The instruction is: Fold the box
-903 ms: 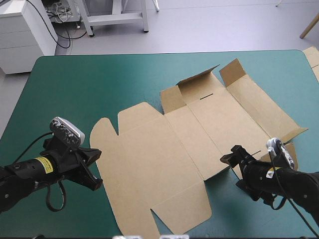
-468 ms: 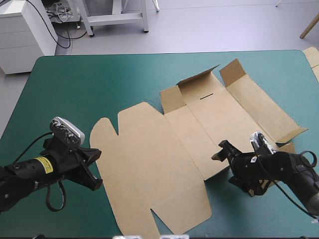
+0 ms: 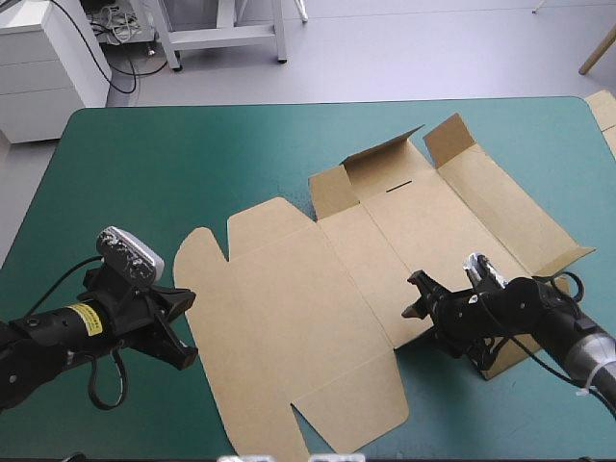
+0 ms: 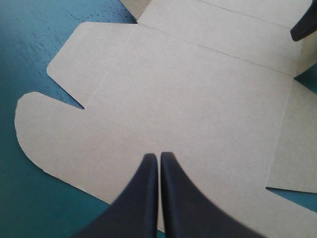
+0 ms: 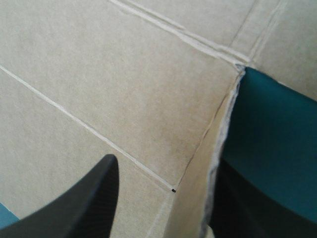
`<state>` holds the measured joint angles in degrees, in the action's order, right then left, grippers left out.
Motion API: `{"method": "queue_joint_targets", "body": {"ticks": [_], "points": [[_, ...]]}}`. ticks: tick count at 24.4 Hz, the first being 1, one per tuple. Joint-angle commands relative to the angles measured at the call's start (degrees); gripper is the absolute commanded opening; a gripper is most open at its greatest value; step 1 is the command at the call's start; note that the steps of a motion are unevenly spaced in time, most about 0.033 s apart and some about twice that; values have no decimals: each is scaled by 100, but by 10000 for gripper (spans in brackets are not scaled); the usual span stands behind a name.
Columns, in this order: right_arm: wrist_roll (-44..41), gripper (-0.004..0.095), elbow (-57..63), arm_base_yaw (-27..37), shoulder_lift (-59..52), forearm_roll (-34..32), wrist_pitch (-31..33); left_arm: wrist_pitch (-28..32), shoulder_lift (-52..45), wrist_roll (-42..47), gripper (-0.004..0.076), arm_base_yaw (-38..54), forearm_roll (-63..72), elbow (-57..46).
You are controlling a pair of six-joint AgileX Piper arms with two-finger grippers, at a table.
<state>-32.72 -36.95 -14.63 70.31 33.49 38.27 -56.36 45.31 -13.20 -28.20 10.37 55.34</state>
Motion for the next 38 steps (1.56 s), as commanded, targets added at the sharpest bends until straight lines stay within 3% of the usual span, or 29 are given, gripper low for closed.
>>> {"method": "queue_joint_targets", "body": {"ticks": [1, 6, 15, 22, 38], "points": [[104, 227, -129, -14, -81, 143, -48, 293, -23, 32, -8, 9, 119, 192], [397, -19, -129, -14, -81, 143, 27, 282, -23, 32, -8, 9, 146, 192], [470, -19, -221, -14, -81, -102, 104, 201, -23, 32, -8, 9, 256, 192], [520, -14, -702, -14, 154, -1023, 273, 246, -23, 32, -8, 9, 268, 192], [2606, -16, -3033, -14, 1849, -2005, 1363, 261, -23, 49, -8, 9, 289, 192]]}}
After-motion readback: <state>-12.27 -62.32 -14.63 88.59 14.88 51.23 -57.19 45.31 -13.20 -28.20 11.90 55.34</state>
